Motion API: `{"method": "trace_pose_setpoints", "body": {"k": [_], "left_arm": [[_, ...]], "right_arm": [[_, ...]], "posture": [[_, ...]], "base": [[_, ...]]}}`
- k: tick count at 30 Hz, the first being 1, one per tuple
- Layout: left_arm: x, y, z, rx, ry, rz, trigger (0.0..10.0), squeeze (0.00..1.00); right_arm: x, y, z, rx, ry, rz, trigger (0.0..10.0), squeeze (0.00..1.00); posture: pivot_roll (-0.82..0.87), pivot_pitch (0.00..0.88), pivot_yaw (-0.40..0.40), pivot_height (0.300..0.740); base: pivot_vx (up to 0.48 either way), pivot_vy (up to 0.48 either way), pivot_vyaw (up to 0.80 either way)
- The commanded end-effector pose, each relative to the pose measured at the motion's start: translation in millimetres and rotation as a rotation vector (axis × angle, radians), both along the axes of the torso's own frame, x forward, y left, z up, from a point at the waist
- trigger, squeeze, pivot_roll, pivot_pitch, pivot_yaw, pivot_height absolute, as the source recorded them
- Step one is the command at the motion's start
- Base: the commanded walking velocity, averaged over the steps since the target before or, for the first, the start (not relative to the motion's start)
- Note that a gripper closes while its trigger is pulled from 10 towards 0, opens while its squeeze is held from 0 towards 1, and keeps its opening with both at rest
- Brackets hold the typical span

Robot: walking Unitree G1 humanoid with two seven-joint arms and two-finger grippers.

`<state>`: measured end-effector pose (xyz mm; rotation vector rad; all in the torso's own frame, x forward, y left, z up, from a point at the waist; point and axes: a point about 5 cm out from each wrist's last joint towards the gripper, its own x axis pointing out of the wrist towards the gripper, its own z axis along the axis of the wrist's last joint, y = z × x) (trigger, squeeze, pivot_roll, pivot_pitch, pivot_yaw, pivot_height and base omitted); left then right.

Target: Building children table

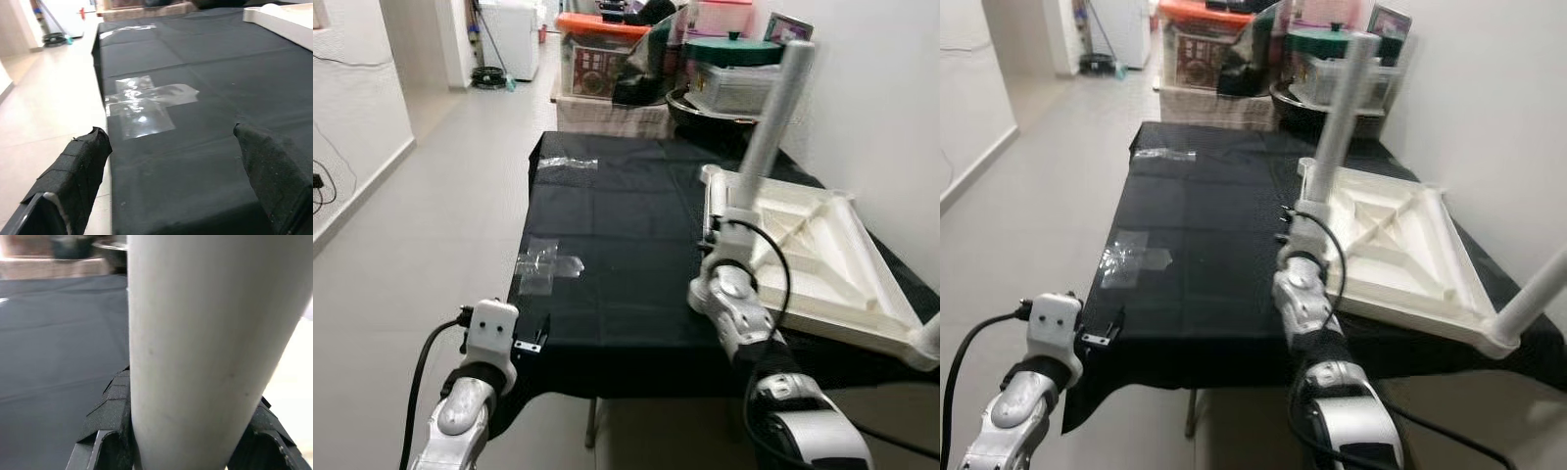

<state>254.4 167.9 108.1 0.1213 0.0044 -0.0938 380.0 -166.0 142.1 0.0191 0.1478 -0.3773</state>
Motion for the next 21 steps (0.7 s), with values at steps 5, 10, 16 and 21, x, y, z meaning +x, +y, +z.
{"method": "trace_pose_setpoints", "body": {"k": [5, 10, 16, 21], "left_arm": [[0.8, -2.0, -3.6, 0.005, 0.013, -0.018, 10.0, 0.00], [0.5, -0.2, -3.7, 0.009, 0.014, -0.017, 10.0, 0.00], [0.7, 0.3, -2.6, 0.013, 0.012, -0.016, 10.0, 0.00], [0.9, -1.6, -2.2, 0.012, 0.011, -0.022, 10.0, 0.00]], "right_arm": [[-5.7, -9.2, -23.3, -0.093, 0.186, -0.034, 10.0, 0.00], [5.0, -3.1, 0.0, -0.055, 0.080, 0.002, 10.0, 0.93], [14.6, -14.2, 28.3, -0.071, -0.004, 0.006, 10.0, 0.85], [21.0, -19.4, 45.1, -0.072, -0.049, 0.048, 10.0, 0.00]], "posture": [[0.05, 0.000, -0.116, 0.740], [0.06, 0.000, -0.118, 0.740], [0.06, 0.000, -0.118, 0.740], [0.06, 0.000, -0.117, 0.740]], "base": [[0.000, 0.000, 0.00], [0.000, 0.000, 0.00], [0.000, 0.000, 0.00], [0.000, 0.000, 0.00]]}}
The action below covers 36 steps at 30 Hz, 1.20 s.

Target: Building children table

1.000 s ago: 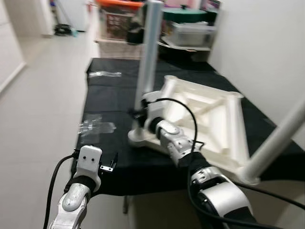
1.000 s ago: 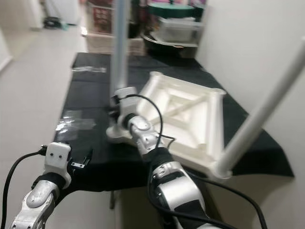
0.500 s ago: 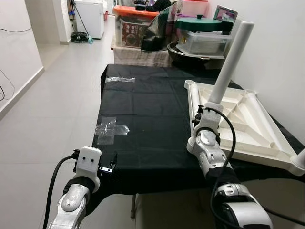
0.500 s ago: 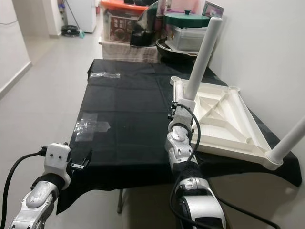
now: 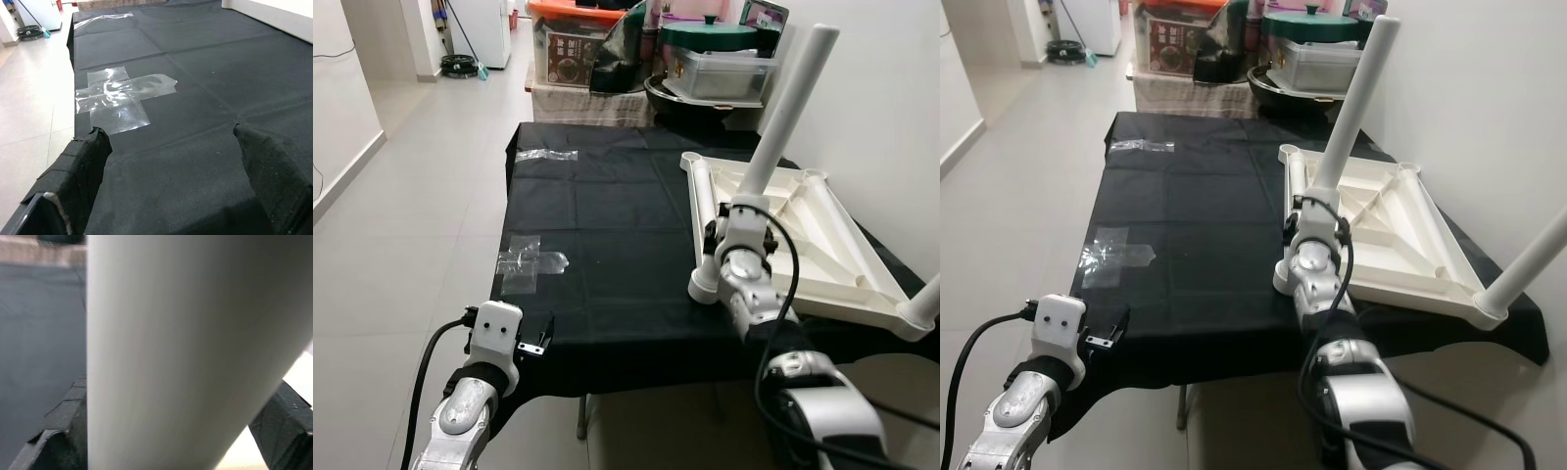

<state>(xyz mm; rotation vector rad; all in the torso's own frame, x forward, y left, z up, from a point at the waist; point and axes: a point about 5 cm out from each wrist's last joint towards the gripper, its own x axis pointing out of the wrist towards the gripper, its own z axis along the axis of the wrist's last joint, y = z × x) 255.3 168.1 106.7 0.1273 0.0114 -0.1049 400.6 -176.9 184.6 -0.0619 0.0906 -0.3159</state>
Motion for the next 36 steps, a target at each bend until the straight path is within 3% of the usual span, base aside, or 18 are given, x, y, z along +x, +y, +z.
{"method": "trace_pose_setpoints", "body": {"k": [1, 3, 4, 6, 7, 8, 15, 17, 22, 23, 24, 25, 27, 28, 29, 33, 34, 36], "left_arm": [[0.1, -1.8, -0.7, 0.005, 0.003, -0.012, 10.0, 0.00], [0.5, -1.8, -0.4, 0.007, 0.002, -0.013, 10.0, 0.00], [0.5, -1.8, -0.4, 0.007, 0.002, -0.013, 10.0, 0.00], [1.1, -1.8, -0.1, 0.008, 0.001, -0.015, 10.0, 0.00], [1.1, -1.8, -0.1, 0.008, 0.001, -0.015, 10.0, 0.00], [1.3, -2.2, 0.0, 0.009, 0.001, -0.018, 10.0, 0.00], [2.1, -2.8, 1.3, 0.010, -0.003, -0.020, 10.0, 0.00], [1.2, -2.2, 2.3, 0.012, -0.007, -0.016, 10.0, 0.00], [-1.9, 0.8, 3.3, 0.013, -0.008, -0.002, 10.0, 0.00], [-3.0, 2.2, 3.0, 0.013, -0.007, 0.002, 10.0, 0.00], [-3.0, 2.2, 3.0, 0.013, -0.007, 0.002, 10.0, 0.00], [-3.9, 2.9, 2.5, 0.015, -0.005, 0.004, 10.0, 0.00], [-4.4, 3.1, 2.3, 0.015, -0.004, 0.005, 10.0, 0.00], [-4.8, 2.8, 2.1, 0.015, -0.003, 0.006, 10.0, 0.00], [-4.8, 2.4, 1.9, 0.014, -0.002, 0.006, 10.0, 0.00], [-4.4, 1.2, 1.7, 0.011, -0.002, 0.005, 10.0, 0.00], [-3.8, -0.4, 1.6, 0.009, -0.002, 0.002, 10.0, 0.00], [-3.7, -0.9, 1.4, 0.008, -0.002, -0.001, 10.0, 0.00]], "right_arm": [[1.4, -8.6, 5.3, 0.034, -0.022, -0.006, 10.0, 0.00], [7.0, 2.2, 19.0, 0.131, -0.089, 0.158, 10.0, 0.00], [7.0, 2.2, 19.0, 0.131, -0.089, 0.158, 10.0, 0.00], [9.0, 25.7, 30.0, 0.181, -0.144, 0.484, 10.0, 0.00], [9.0, 25.7, 30.0, 0.181, -0.144, 0.484, 10.0, 0.00], [6.5, 37.9, 29.8, 0.171, -0.150, 0.655, 10.0, 0.00], [-2.9, 66.6, 20.4, 0.193, -0.118, 0.989, 10.0, 0.00], [-15.1, 90.9, 6.2, 0.187, -0.070, 1.218, 10.0, 0.00], [-29.5, 111.0, -1.1, 0.203, -0.063, 1.438, 10.0, 0.00], [-32.4, 112.9, -1.0, 0.207, -0.074, 1.482, 8.4, 0.00], [-32.4, 112.9, -1.0, 0.207, -0.074, 1.482, 8.4, 0.00], [-34.6, 112.6, -2.0, 0.207, -0.079, 1.510, 4.9, 0.00], [-35.9, 111.9, -2.7, 0.205, -0.081, 1.525, 4.9, 0.00], [-36.3, 110.2, -4.2, 0.213, -0.076, 1.524, 3.1, 0.00], [-34.5, 106.5, -6.6, 0.223, -0.064, 1.494, 0.0, 0.00], [-27.6, 98.8, -11.7, 0.224, -0.046, 1.367, 0.0, 0.00], [-23.4, 90.1, -18.1, 0.212, -0.031, 1.244, 0.0, 0.00], [-21.0, 83.5, -23.3, 0.193, -0.014, 1.160, 0.0, 0.00]], "posture": [[0.06, 0.000, -0.117, 0.740], [0.06, 0.000, -0.116, 0.740], [0.06, 0.000, -0.116, 0.740], [0.06, 0.000, -0.113, 0.740], [0.06, 0.000, -0.113, 0.740], [0.06, 0.000, -0.115, 0.740], [0.07, 0.000, -0.121, 0.740], [0.08, 0.000, -0.129, 0.740], [0.10, 0.000, -0.138, 0.740], [0.10, 0.000, -0.138, 0.740], [0.10, 0.000, -0.138, 0.740], [0.10, 0.000, -0.138, 0.740], [0.10, 0.000, -0.139, 0.740], [0.09, 0.000, -0.139, 0.740], [0.09, 0.000, -0.139, 0.740], [0.08, 0.000, -0.136, 0.740], [0.08, 0.000, -0.133, 0.740], [0.08, 0.000, -0.131, 0.740]], "base": [[0.000, 0.000, 0.00], [0.000, 0.000, 0.00], [0.000, 0.000, 0.00], [0.000, 0.000, 0.00], [0.000, 0.000, 0.00], [0.000, 0.000, 0.00], [0.000, 0.000, 0.00], [0.000, 0.000, 0.00], [0.000, 0.000, 0.00], [0.000, 0.000, 0.00], [0.000, 0.000, 0.00], [0.000, 0.000, 0.00], [0.000, 0.000, 0.00], [0.000, 0.000, 0.00], [0.000, 0.000, 0.00], [0.000, 0.000, 0.00], [0.000, 0.000, 0.00], [0.000, 0.000, 0.00]]}}
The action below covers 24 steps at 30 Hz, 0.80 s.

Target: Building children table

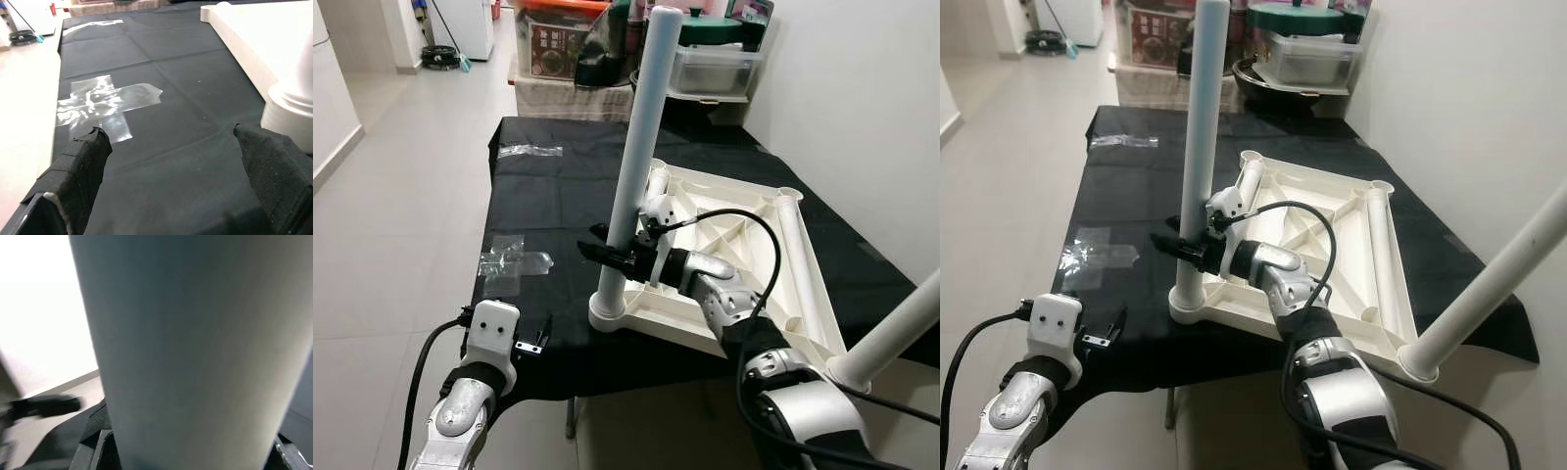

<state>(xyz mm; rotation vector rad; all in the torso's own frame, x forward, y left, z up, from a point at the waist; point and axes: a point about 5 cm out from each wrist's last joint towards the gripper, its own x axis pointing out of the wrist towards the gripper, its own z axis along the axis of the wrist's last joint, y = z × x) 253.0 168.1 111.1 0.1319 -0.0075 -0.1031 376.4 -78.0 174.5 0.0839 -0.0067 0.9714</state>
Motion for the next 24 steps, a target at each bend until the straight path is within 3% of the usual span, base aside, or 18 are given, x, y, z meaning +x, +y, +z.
{"method": "trace_pose_setpoints", "body": {"k": [1, 2, 4, 5, 6, 7, 8, 10, 11, 14, 17, 21, 24], "left_arm": [[-1.3, -1.0, -3.0, 0.005, 0.017, -0.001, 10.0, 0.00], [-1.3, -1.2, -3.1, 0.005, 0.017, -0.002, 10.0, 0.00], [-1.3, -1.2, -3.1, 0.005, 0.017, -0.002, 10.0, 0.00], [-1.1, -1.2, -3.5, 0.005, 0.019, -0.004, 10.0, 0.00], [-1.1, -1.2, -3.5, 0.005, 0.019, -0.004, 10.0, 0.00], [-0.7, -1.7, -3.8, 0.006, 0.020, -0.008, 10.0, 0.00], [-0.7, -1.7, -3.8, 0.006, 0.020, -0.008, 10.0, 0.00], [0.3, -2.0, -4.0, 0.008, 0.020, -0.012, 10.0, 0.00], [0.8, -2.0, -4.1, 0.008, 0.020, -0.012, 10.0, 0.00], [1.4, -1.7, -4.0, 0.007, 0.019, -0.010, 10.0, 0.00], [1.2, -2.1, -4.8, 0.007, 0.018, -0.007, 10.0, 0.00], [0.7, -2.4, -5.3, 0.007, 0.020, -0.007, 10.0, 0.00], [0.7, -0.9, -5.7, 0.009, 0.021, -0.007, 10.0, 0.00]], "right_arm": [[3.3, -15.4, -13.3, -0.031, 0.061, -0.117, 0.0, 0.00], [5.6, -21.1, -18.3, -0.062, 0.081, -0.194, 0.0, 0.00], [5.6, -21.1, -18.3, -0.062, 0.081, -0.194, 0.0, 0.00], [11.5, -44.8, -29.4, -0.137, 0.130, -0.421, 0.0, 0.00], [11.5, -44.8, -29.4, -0.137, 0.130, -0.421, 0.0, 0.00], [14.8, -72.6, -37.8, -0.211, 0.178, -0.657, 0.0, 0.00], [14.8, -72.6, -37.8, -0.211, 0.178, -0.657, 0.0, 0.00], [13.3, -117.5, -44.0, -0.308, 0.233, -1.000, 0.0, 0.00], [11.5, -131.6, -44.0, -0.331, 0.245, -1.104, 0.0, 0.00], [9.7, -145.2, -42.3, -0.337, 0.252, -1.195, 0.0, 0.00], [4.9, -174.7, -33.7, -0.329, 0.255, -1.411, 0.0, 0.00], [3.7, -179.8, -31.9, -0.322, 0.258, -1.454, 0.0, 0.00], [1.0, -187.9, -28.8, -0.305, 0.264, -1.571, 0.0, 0.00]], "posture": [[0.08, 0.000, -0.131, 0.740], [0.08, 0.000, -0.131, 0.740], [0.08, 0.000, -0.131, 0.740], [0.07, 0.000, -0.127, 0.740], [0.07, 0.000, -0.127, 0.740], [0.07, 0.000, -0.119, 0.740], [0.07, 0.000, -0.119, 0.740], [0.07, 0.000, -0.122, 0.740], [0.07, 0.000, -0.122, 0.740], [0.07, 0.000, -0.124, 0.740], [0.07, 0.000, -0.124, 0.740], [0.07, 0.000, -0.125, 0.740], [0.08, 0.000, -0.124, 0.740]], "base": [[0.000, 0.000, 0.00], [0.000, 0.000, 0.00], [0.000, 0.000, 0.00], [0.000, 0.000, 0.00], [0.000, 0.000, 0.00], [0.000, 0.000, 0.00], [0.000, 0.000, 0.00], [0.000, 0.000, 0.00], [0.000, 0.000, 0.00], [0.000, 0.000, 0.00], [0.000, 0.000, 0.00], [0.000, 0.000, 0.00], [0.000, 0.000, 0.00]]}}
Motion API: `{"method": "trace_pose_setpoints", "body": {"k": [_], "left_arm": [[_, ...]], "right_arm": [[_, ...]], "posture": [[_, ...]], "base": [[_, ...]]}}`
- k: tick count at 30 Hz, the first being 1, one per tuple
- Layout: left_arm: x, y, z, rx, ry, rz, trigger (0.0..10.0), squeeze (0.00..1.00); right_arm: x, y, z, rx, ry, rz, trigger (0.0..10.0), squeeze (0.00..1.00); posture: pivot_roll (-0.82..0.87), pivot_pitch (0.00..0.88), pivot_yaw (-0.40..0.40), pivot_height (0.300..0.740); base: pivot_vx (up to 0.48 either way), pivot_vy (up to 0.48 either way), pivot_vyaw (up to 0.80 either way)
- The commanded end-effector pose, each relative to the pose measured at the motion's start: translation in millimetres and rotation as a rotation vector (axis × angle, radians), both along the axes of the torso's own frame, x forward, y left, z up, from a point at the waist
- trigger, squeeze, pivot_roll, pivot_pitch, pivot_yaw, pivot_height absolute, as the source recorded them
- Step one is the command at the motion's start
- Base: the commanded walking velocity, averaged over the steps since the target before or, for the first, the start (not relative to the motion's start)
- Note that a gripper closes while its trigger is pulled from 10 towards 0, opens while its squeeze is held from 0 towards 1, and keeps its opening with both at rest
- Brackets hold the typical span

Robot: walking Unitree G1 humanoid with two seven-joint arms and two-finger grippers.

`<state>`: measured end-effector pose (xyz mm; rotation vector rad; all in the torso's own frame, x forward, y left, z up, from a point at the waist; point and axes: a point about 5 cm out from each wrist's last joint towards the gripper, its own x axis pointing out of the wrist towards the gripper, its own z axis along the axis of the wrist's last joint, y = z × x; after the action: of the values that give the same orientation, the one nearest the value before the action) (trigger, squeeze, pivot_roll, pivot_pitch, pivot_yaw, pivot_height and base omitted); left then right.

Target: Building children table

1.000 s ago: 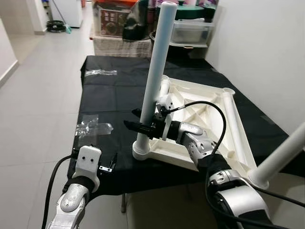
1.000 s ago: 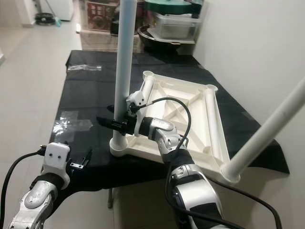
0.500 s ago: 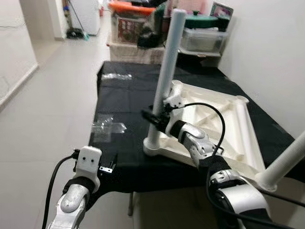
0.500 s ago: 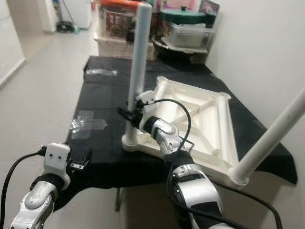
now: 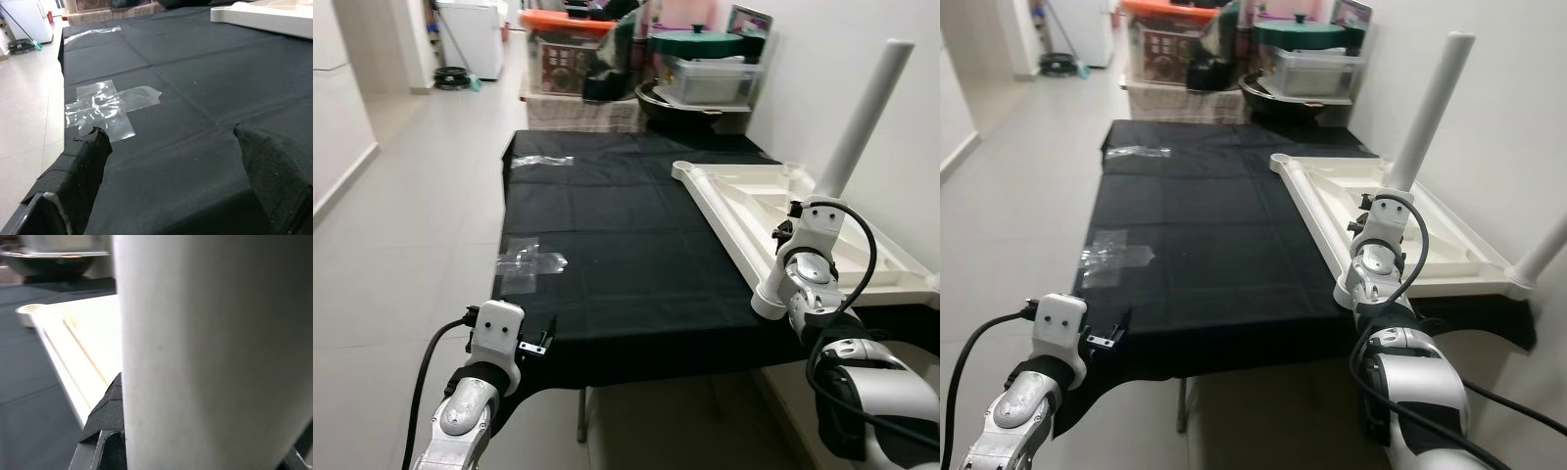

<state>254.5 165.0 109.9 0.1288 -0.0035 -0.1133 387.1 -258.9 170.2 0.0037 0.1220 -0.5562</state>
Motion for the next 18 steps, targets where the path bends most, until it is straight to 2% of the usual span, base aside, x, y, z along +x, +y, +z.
{"method": "trace_pose_setpoints", "body": {"k": [1, 5, 6, 7, 8, 15, 18], "left_arm": [[-0.4, 3.2, -4.5, 0.013, 0.016, 0.004, 10.0, 0.00], [0.2, 3.8, -4.5, 0.015, 0.017, 0.004, 10.0, 0.00], [0.4, 3.6, -4.5, 0.016, 0.017, 0.003, 10.0, 0.00], [0.5, 3.6, -4.5, 0.017, 0.017, 0.004, 10.0, 0.00], [0.5, 3.8, -4.4, 0.018, 0.018, 0.006, 10.0, 0.00], [-0.7, 4.8, -5.0, 0.020, 0.019, 0.014, 10.0, 0.00], [-1.1, 2.1, -5.5, 0.018, 0.020, 0.012, 10.0, 0.00]], "right_arm": [[-10.0, -6.2, -25.2, -0.024, 0.174, -0.087, 0.0, 0.00], [-8.2, 2.9, -27.9, 0.002, 0.184, -0.088, 0.0, 0.00], [-6.7, 9.2, -29.6, 0.017, 0.186, -0.068, 2.6, 0.00], [-5.5, 14.5, -30.7, 0.022, 0.192, -0.051, 4.2, 0.00], [-4.6, 18.3, -31.5, 0.023, 0.200, -0.036, 10.0, 0.00], [-1.5, 27.8, -31.3, 0.026, 0.210, 0.013, 10.0, 0.00], [2.7, 36.7, -27.1, 0.036, 0.160, 0.074, 10.0, 0.00]], "posture": [[0.07, 0.000, -0.122, 0.740], [0.08, 0.000, -0.123, 0.740], [0.08, 0.000, -0.125, 0.740], [0.08, 0.000, -0.126, 0.740], [0.08, 0.000, -0.128, 0.740], [0.08, 0.000, -0.131, 0.740], [0.08, 0.000, -0.130, 0.740]], "base": [[0.000, 0.000, 0.00], [0.000, 0.000, 0.00], [0.000, 0.000, 0.00], [0.000, 0.000, 0.00], [0.000, 0.000, 0.00], [0.000, 0.000, 0.00], [0.000, 0.000, 0.00]]}}
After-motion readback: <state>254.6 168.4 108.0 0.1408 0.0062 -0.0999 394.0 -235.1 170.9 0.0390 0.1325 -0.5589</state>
